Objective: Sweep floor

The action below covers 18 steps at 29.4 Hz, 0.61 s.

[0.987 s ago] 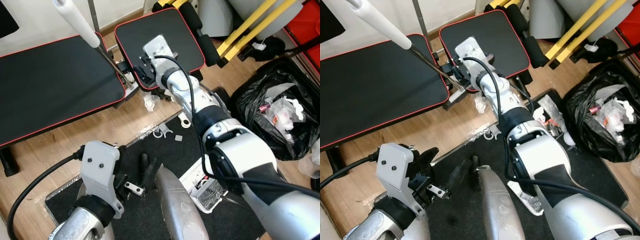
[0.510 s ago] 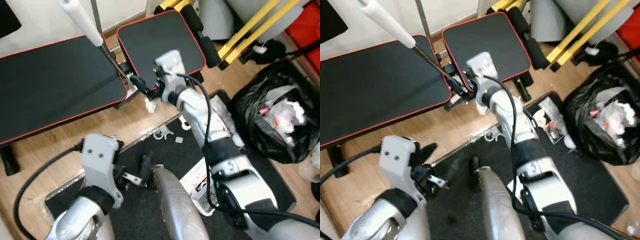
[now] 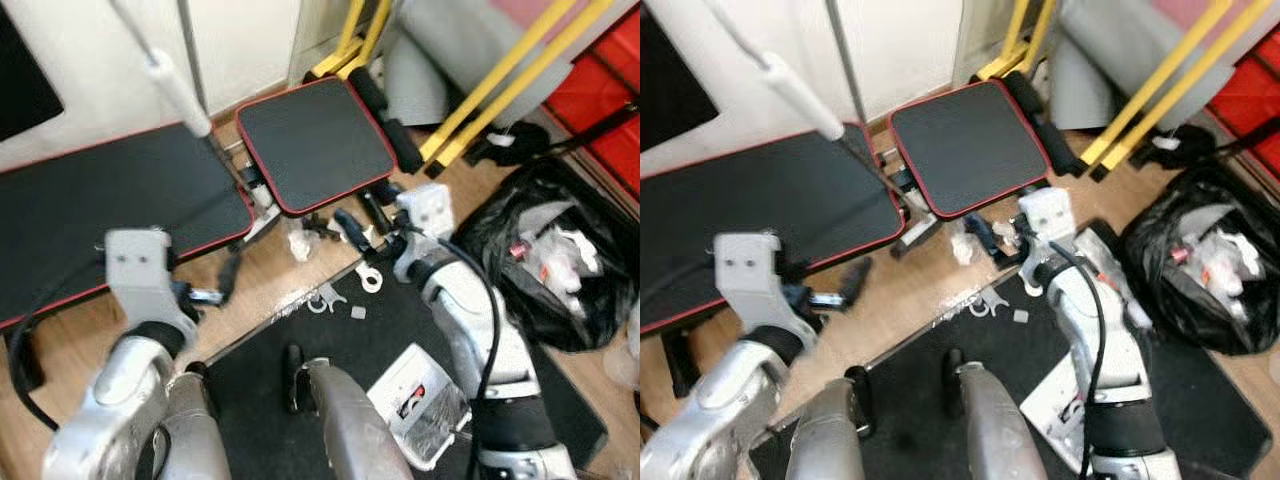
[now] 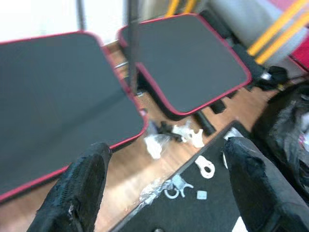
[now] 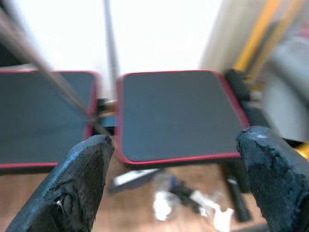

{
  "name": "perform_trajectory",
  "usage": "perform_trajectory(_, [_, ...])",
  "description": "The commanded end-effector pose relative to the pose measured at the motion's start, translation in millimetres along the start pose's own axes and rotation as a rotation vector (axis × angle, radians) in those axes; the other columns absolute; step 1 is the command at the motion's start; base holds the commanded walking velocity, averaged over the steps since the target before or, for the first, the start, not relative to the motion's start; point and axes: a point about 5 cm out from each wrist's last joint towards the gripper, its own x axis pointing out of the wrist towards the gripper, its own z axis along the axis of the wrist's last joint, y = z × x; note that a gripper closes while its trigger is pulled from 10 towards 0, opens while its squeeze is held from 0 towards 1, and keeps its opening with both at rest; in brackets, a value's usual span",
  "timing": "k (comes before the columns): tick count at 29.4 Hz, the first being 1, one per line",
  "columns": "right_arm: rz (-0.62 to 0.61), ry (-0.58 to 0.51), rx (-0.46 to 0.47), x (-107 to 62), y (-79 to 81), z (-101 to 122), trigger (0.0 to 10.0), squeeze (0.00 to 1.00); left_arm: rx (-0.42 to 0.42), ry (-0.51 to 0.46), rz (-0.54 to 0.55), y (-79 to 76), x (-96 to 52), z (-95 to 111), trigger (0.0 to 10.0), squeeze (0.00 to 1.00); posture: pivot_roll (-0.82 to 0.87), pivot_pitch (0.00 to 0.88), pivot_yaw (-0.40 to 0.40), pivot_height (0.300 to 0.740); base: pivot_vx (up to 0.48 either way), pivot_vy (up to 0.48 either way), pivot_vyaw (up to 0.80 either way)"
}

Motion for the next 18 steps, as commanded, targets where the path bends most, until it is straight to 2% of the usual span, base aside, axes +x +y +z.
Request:
perform_trajectory(1, [-0.051, -0.003, 0.020, -11.6, -7.0, -0.1, 10.0, 0.00, 0.000, 0.006, -0.061, -1.7, 1.0, -5.1, 10.0, 0.00, -0.09, 0.177, -0.196, 0.740, 0.424, 0.000, -0.78])
perform_trajectory(2, [-0.051, -0.003, 0.020, -11.6, -7.0, -0.1, 10.0, 0.00, 0.000, 0.006, -0.061, -1.7, 1.0, -5.1, 10.0, 0.00, -0.09, 0.177, -0.196, 0.740, 0.424, 0.000, -0.78])
perform_trajectory(3, [-0.083, -0.009, 0.034, -21.0, -4.7, 0.8, 10.0, 0.00, 0.039, 0.017, -0.046, 1.6, 4.9, -9.3, 10.0, 0.00, -0.08, 0.158, -0.190, 0.740, 0.000, 0.000, 0.00])
perform_trajectory(7, [-0.117, 0.014, 0.057, -26.4, -2.7, -3.9, 10.0, 0.00, 0.053, 0.024, -0.050, 2.9, 8.1, -13.2, 10.0, 0.00, -0.08, 0.152, -0.190, 0.740, 0.000, 0.000, 0.00])
perform_trajectory(10, [-0.115, 0.036, 0.094, -33.6, 3.3, -8.7, 10.0, 0.00, 0.060, 0.028, -0.061, 0.8, 6.4, -17.8, 10.0, 0.00, -0.07, 0.146, -0.186, 0.740, 0.000, 0.000, -0.80])
perform_trajectory(16, [-0.115, 0.035, 0.098, -35.3, 4.6, -8.9, 10.0, 0.00, 0.073, 0.036, -0.076, -4.0, 7.5, -23.0, 10.0, 0.00, -0.08, 0.136, -0.184, 0.740, 0.000, 0.000, -0.80])
perform_trajectory(18, [-0.118, 0.022, 0.092, -34.8, 4.2, -8.0, 10.0, 0.00, 0.096, 0.046, -0.090, -8.7, 9.8, -27.0, 10.0, 0.00, -0.08, 0.133, -0.182, 0.740, 0.000, 0.000, 0.00])
